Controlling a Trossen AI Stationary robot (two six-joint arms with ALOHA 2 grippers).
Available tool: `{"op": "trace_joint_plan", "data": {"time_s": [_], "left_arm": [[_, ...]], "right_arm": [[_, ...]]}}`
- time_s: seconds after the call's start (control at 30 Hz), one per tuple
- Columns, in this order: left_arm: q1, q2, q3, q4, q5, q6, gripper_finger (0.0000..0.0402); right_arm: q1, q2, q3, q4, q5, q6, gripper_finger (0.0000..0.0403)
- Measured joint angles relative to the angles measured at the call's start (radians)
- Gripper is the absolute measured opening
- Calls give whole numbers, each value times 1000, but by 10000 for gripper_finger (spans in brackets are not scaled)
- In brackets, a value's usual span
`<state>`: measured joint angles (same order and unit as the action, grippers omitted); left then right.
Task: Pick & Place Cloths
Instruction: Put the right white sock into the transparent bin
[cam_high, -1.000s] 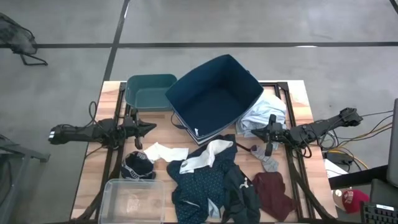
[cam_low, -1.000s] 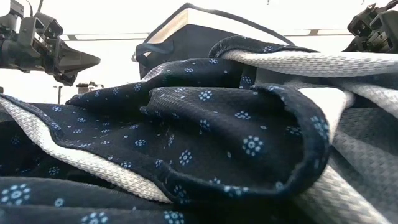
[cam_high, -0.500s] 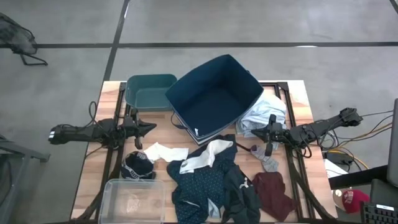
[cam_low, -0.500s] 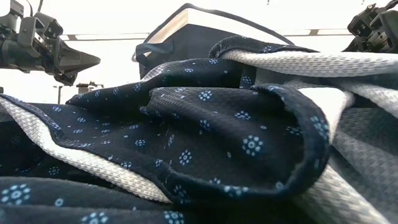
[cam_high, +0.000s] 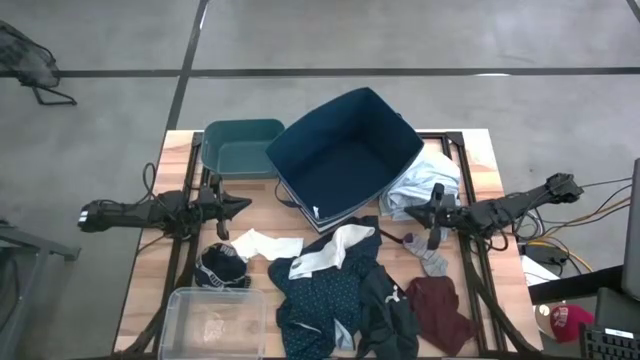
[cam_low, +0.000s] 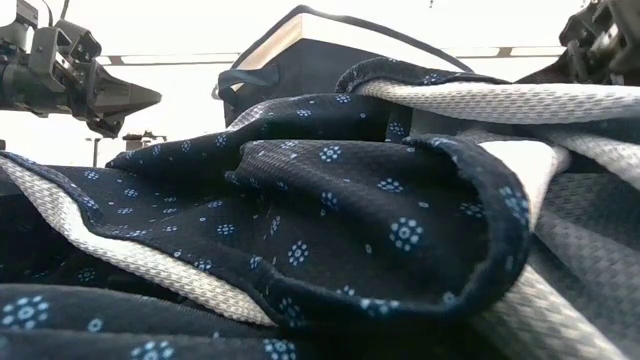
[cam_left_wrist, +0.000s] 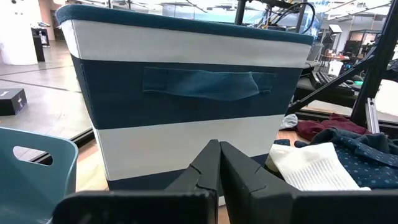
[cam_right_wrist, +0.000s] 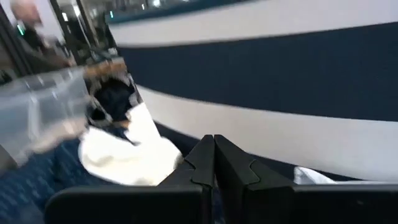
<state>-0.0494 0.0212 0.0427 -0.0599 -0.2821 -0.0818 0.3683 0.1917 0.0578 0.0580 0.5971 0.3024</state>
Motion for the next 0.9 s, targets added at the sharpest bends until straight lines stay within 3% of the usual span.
{"op": "trace_joint_plan", "data": {"time_s": [0.4,0.53,0.63,0.9], "left_arm": [[0,0,0,0,0,0,12],[0,0,0,0,0,0,12],[0,0,0,0,0,0,12],[0,0,0,0,0,0,12]], "right_arm": [[0,0,0,117,-4,72,8],[0,9,0,189,-89,60,8],[0,38,0,237,-153,-3,8],[0,164,0,287,-158,-8,8]]}}
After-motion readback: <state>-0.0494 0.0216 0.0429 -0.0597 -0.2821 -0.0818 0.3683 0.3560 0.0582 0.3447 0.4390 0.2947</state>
